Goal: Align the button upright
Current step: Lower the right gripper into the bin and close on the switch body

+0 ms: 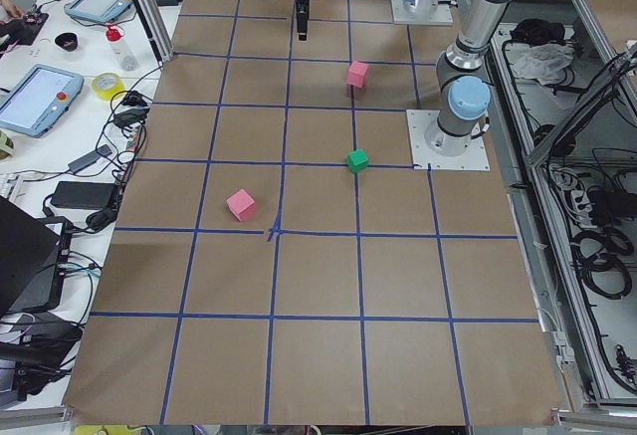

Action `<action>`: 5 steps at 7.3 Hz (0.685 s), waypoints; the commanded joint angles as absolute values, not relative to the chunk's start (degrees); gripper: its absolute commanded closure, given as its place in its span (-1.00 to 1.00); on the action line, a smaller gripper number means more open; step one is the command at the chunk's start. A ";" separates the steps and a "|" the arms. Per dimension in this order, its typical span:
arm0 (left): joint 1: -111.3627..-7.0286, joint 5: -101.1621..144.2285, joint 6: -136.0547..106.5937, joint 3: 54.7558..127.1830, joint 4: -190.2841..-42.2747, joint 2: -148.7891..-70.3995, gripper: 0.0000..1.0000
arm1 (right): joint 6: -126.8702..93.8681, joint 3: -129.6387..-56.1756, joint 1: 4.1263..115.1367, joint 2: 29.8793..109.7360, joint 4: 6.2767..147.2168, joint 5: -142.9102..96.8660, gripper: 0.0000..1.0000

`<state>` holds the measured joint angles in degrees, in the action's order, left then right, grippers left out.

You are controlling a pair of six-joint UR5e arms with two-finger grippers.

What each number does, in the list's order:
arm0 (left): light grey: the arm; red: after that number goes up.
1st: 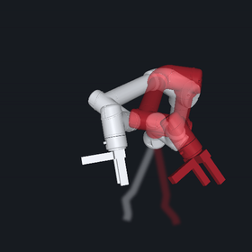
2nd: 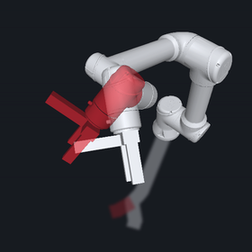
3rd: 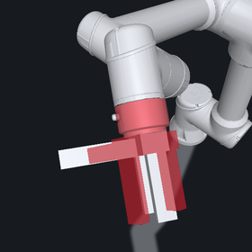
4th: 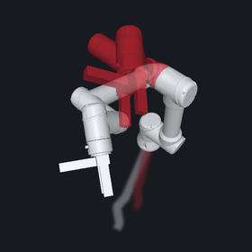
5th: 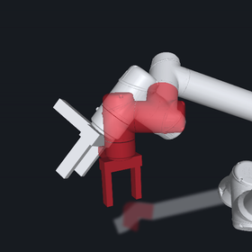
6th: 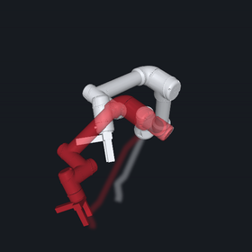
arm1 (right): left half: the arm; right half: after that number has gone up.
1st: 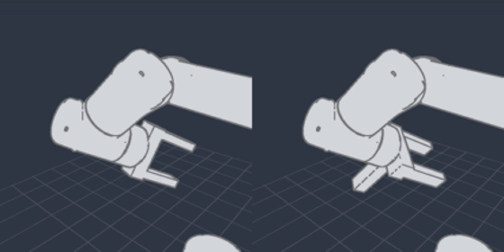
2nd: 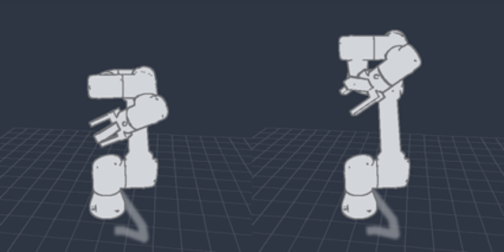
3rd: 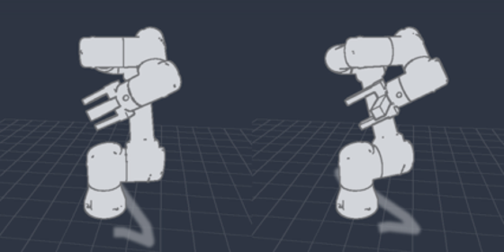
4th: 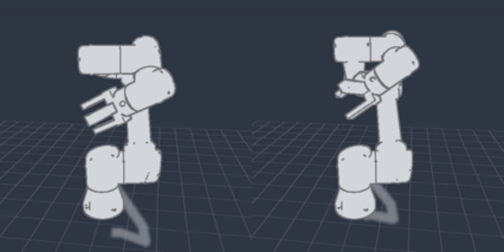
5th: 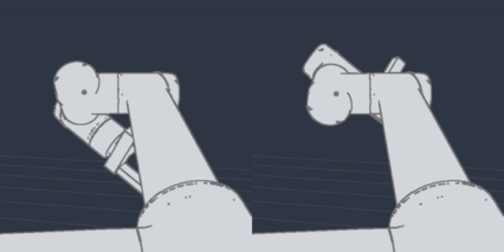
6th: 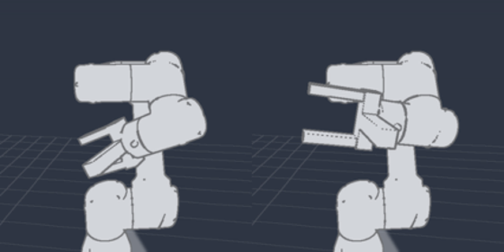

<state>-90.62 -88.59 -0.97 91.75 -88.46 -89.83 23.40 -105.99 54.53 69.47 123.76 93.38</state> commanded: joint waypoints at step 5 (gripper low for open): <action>-90.62 -88.59 -0.97 91.67 -88.51 -89.82 -1.00 | 24.08 -107.14 54.84 66.36 123.22 94.13 -1.00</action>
